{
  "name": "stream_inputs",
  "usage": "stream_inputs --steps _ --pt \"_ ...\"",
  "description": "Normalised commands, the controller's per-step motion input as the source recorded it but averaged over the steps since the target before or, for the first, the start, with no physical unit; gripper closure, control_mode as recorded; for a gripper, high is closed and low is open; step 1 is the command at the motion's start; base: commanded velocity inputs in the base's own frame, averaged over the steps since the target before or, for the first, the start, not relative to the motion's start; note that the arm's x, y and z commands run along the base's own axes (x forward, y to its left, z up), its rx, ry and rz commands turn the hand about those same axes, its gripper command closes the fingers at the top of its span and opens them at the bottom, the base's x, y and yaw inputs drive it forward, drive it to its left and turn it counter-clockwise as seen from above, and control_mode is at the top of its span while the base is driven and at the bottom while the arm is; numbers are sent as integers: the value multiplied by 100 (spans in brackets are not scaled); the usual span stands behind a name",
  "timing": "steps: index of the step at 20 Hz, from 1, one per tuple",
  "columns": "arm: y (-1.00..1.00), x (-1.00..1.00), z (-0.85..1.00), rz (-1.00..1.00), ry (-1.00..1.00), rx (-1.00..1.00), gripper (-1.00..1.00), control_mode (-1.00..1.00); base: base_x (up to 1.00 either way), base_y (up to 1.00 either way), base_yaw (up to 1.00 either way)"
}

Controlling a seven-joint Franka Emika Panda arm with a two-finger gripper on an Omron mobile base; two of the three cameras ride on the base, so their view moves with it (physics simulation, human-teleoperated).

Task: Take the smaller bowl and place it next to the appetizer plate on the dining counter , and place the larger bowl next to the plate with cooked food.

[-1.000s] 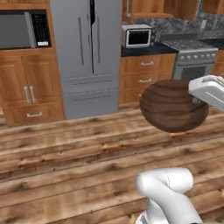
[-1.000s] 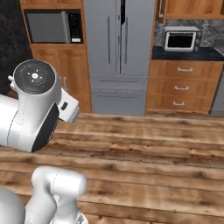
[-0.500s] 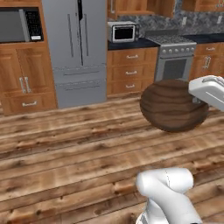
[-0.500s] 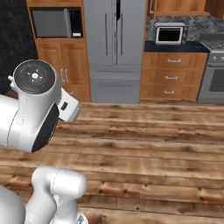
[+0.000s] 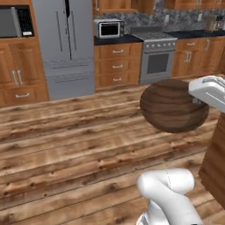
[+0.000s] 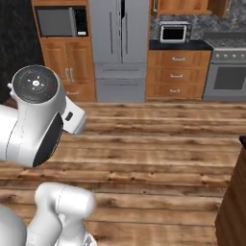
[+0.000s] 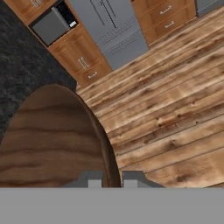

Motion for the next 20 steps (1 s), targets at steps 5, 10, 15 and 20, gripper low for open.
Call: stream_inputs --steps 5,10,15,20 --pt "0 0 0 0 0 0 100 100 -100 -85 -4" --pt "0 0 0 0 0 0 100 100 -100 -85 -3" --pt "0 0 0 0 0 0 100 100 -96 -75 -2" --pt "0 0 0 0 0 0 100 100 -79 -64 0"
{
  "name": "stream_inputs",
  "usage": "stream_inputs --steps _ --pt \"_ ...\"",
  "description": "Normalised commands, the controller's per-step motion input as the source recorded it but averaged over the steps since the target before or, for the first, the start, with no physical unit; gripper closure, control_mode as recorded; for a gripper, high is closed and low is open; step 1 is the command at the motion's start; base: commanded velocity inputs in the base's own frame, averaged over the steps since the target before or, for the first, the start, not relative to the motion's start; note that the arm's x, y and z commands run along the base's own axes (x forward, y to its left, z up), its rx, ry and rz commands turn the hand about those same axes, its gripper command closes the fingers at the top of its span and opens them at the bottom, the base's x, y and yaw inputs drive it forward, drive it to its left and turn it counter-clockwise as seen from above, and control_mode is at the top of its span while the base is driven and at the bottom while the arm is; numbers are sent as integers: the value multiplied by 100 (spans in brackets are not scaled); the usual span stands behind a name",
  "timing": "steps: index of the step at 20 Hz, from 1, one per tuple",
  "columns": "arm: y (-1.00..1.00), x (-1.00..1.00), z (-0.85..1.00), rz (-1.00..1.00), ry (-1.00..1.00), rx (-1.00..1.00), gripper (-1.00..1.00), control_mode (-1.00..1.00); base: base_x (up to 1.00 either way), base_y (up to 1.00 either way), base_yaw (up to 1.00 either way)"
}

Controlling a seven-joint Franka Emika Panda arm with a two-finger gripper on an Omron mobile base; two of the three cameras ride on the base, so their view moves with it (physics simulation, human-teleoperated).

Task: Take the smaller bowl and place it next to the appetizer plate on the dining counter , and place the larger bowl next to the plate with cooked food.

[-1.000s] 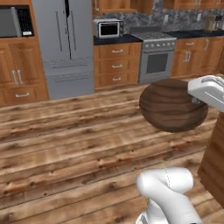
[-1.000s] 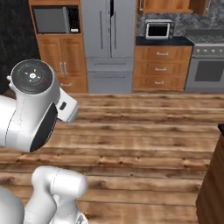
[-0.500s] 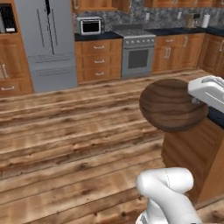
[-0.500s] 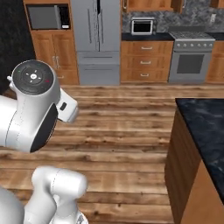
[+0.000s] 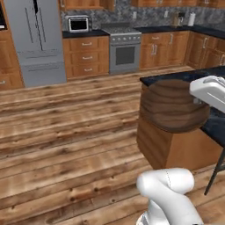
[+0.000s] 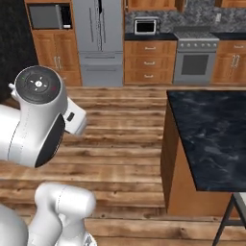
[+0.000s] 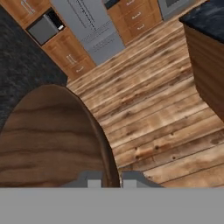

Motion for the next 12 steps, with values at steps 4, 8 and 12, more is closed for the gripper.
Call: stream_inputs --steps 4,8,12 --pt "0 0 0 0 0 0 100 100 -90 -44 0" --pt "0 0 0 0 0 0 100 100 -56 -85 0" --pt "0 0 0 0 0 0 100 100 -35 -98 0"
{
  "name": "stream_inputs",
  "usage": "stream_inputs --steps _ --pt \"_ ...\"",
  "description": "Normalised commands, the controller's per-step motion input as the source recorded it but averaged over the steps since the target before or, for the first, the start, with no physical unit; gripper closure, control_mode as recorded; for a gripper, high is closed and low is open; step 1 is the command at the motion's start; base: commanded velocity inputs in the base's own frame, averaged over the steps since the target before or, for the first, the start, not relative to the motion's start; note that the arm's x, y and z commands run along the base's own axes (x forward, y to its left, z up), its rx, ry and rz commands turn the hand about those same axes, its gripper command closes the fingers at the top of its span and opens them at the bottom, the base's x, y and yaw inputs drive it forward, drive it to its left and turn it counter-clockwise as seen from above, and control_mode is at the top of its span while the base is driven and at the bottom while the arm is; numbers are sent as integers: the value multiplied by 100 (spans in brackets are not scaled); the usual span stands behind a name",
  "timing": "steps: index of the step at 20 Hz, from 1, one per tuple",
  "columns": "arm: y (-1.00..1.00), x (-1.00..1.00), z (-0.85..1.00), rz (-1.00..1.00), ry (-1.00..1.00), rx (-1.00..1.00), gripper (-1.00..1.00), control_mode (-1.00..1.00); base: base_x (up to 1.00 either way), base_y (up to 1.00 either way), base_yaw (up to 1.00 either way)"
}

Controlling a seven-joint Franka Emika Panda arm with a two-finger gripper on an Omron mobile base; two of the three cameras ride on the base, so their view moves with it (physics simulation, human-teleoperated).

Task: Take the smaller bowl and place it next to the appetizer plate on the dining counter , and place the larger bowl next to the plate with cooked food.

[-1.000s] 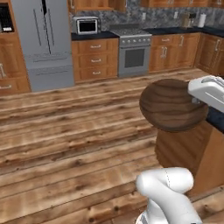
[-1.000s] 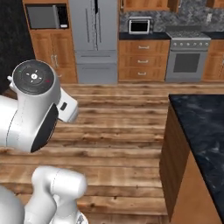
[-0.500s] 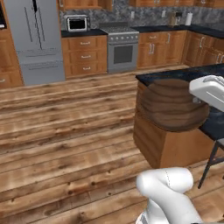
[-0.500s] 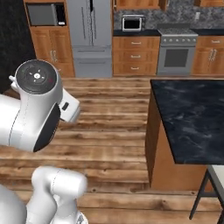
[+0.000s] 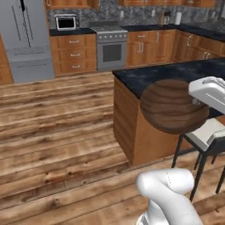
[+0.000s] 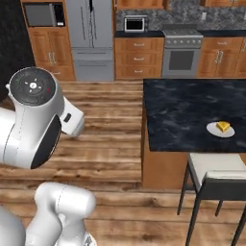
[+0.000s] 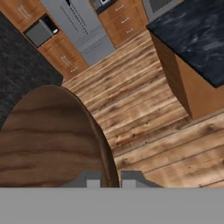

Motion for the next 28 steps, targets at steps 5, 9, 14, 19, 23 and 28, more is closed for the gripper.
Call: stream_inputs --steps 5,9,14,19,23,28 --pt "0 0 0 0 0 0 100 100 -2 -100 0" --pt "0 0 0 0 0 0 100 100 -1 -100 0" --pt "0 0 0 0 0 0 100 100 0 -100 0" --pt "0 0 0 0 0 0 100 100 0 -100 0" --pt "0 0 0 0 0 0 100 100 0 -100 0" --pt "0 0 0 0 0 0 100 100 11 -69 0"
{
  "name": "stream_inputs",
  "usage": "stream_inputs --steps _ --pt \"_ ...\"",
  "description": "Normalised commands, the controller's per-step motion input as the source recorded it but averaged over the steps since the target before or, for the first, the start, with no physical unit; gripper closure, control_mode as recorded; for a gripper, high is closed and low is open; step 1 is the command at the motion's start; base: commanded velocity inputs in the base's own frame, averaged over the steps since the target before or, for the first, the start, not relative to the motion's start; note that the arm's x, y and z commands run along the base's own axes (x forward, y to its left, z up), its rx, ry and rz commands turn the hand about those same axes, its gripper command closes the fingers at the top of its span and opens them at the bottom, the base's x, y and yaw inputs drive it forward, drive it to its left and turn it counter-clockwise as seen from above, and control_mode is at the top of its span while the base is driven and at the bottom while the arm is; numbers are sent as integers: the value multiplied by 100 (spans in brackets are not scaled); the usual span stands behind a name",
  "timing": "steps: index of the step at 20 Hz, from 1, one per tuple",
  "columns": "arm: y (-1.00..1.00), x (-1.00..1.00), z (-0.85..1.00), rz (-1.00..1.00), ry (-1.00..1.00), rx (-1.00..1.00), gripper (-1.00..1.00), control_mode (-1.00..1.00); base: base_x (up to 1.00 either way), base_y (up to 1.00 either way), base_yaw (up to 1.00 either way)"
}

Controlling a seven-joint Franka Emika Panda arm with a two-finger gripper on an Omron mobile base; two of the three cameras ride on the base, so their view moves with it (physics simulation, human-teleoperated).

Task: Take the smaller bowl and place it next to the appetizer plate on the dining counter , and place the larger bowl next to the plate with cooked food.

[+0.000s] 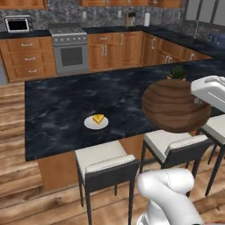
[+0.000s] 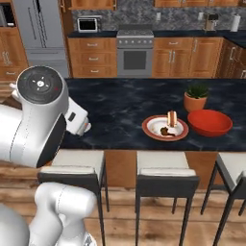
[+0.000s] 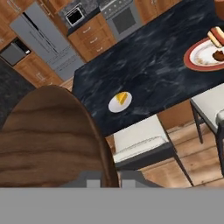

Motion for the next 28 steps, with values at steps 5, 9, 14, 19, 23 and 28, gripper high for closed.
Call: stream_inputs --steps 5,9,14,19,23,28 --pt "0 0 0 0 0 0 100 100 72 -6 7" --pt "0 0 0 0 0 0 100 100 99 8 9" --pt "0 0 0 0 0 0 100 100 98 5 8" --pt "0 6 -4 0 0 0 100 -100 45 0 4" --pt "-4 32 -35 0 5 0 100 -100 0 0 0" --pt "-9 38 -59 0 8 3 100 -100 0 0 0"
